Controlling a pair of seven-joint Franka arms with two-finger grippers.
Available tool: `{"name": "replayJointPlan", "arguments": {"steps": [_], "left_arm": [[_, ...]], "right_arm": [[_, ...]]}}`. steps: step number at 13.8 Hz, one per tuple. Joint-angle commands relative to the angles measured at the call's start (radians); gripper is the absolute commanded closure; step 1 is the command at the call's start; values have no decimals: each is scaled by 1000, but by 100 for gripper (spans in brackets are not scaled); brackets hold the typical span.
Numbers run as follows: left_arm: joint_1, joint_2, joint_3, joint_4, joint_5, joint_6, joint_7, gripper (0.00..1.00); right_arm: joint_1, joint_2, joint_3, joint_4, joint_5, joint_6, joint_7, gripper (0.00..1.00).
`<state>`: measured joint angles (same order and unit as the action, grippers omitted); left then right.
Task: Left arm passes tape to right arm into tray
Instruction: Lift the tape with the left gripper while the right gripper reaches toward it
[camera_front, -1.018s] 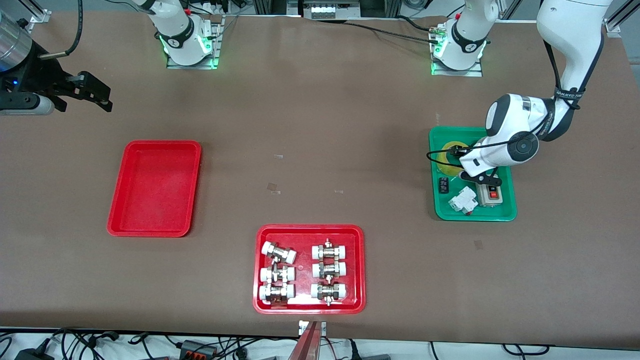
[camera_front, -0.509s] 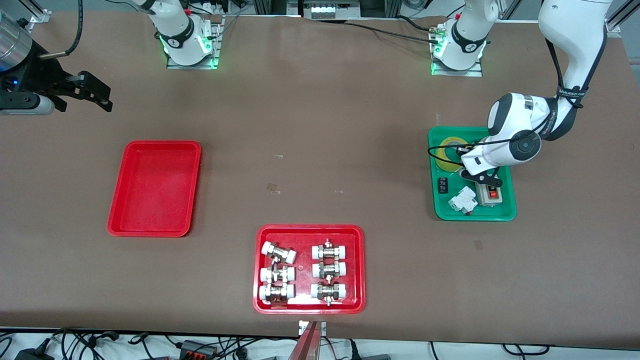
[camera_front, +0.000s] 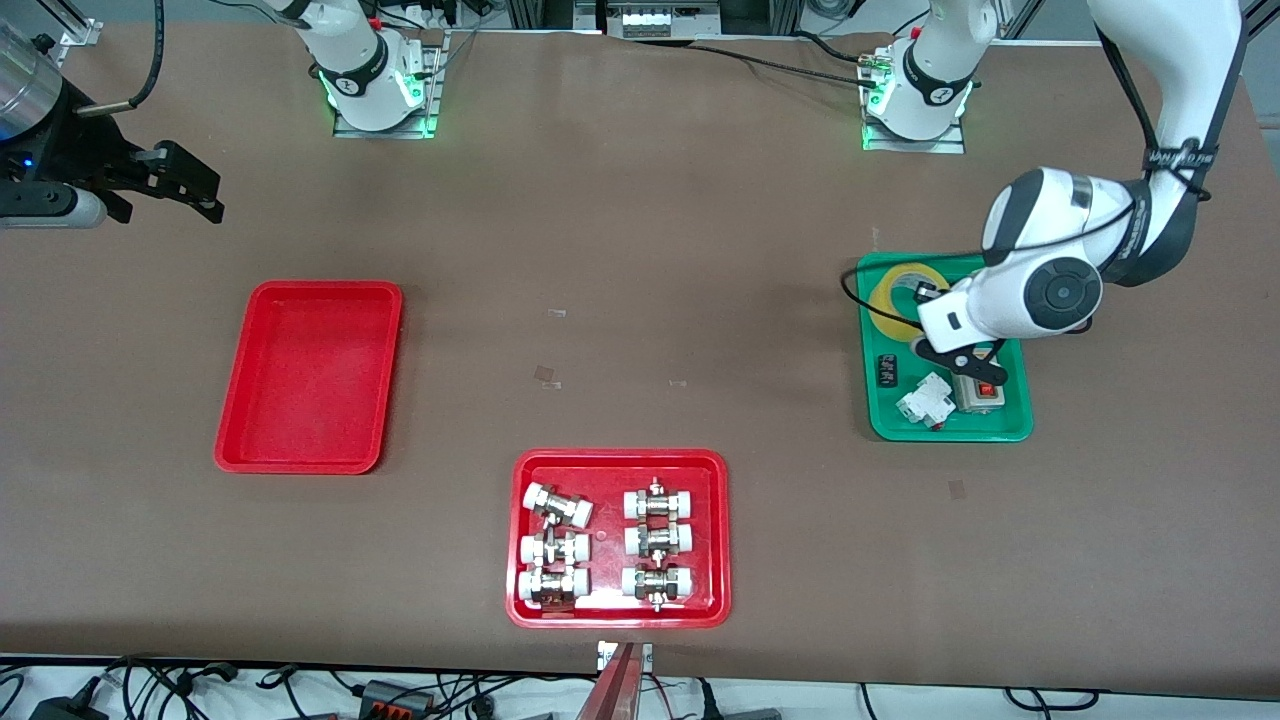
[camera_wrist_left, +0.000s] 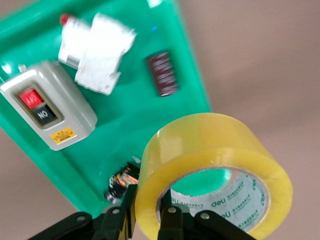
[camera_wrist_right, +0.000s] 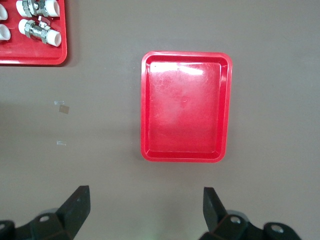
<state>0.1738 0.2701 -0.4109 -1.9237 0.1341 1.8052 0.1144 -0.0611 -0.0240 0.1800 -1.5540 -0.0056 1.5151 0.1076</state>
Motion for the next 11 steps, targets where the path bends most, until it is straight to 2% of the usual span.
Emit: {"name": "replayJointPlan", "arguments": {"steps": [1,4,5,6,8,9,11], "left_arm": [[-37,18,-112,138,1,-101,-42,99],[-151,84,-127,231,-8,-98,-122,99],[-175,136,-134,282,-40,-96,-200,99],[-219,183,-134,337,-120,-86,-293,99],[-276,275,-134,428,-165,-37,-480,99],[-284,337,-138,478,-192,5,-578,99],[-347,409,-138,538,-273,77,-682,99]], "right_arm": [[-3,6,1,22,7,-7,9,0],[-5,9,-1,17,9,-15,-2,0],[-3,13,-1,17,9,-15,-2,0],[-3,22,1,17,9,-15,-2,0],[-3,59,1,17,10,-18,-2,0],[-5,71,1,11,24,-30,-5,0],[-5,96,0,9,134,-64,-31,0]]}}
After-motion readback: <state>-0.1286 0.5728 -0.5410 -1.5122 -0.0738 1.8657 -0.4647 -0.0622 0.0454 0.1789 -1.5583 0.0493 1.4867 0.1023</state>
